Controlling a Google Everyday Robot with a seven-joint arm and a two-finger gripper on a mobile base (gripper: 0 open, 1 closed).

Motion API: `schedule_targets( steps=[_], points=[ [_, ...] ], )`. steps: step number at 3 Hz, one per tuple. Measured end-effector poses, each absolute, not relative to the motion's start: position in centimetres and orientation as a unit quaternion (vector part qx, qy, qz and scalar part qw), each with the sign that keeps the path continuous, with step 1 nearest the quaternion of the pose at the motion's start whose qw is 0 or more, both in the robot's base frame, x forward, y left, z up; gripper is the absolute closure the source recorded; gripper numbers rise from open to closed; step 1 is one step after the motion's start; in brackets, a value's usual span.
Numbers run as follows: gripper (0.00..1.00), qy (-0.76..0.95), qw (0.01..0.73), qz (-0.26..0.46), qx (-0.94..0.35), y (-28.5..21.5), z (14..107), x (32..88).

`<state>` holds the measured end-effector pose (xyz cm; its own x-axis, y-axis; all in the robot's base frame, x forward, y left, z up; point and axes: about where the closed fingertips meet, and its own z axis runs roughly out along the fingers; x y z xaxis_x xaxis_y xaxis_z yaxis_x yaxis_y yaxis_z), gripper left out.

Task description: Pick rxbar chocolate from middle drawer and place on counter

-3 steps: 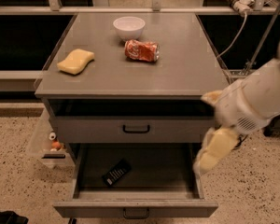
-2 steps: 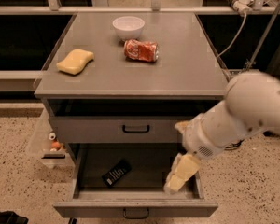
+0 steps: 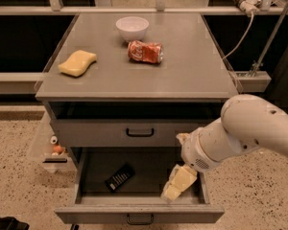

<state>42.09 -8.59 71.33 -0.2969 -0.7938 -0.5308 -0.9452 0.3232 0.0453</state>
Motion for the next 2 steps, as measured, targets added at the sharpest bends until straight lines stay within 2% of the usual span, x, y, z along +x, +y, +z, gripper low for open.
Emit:
schedule_targets(
  steps=[1,2],
  points=[
    [0.0,0.789,0.227,0.229,-0.523,-6.6,66.9,41.3],
    [0.0,0.776,0.283,0.269,-0.495,-3.7,61.9,44.6]
  ],
)
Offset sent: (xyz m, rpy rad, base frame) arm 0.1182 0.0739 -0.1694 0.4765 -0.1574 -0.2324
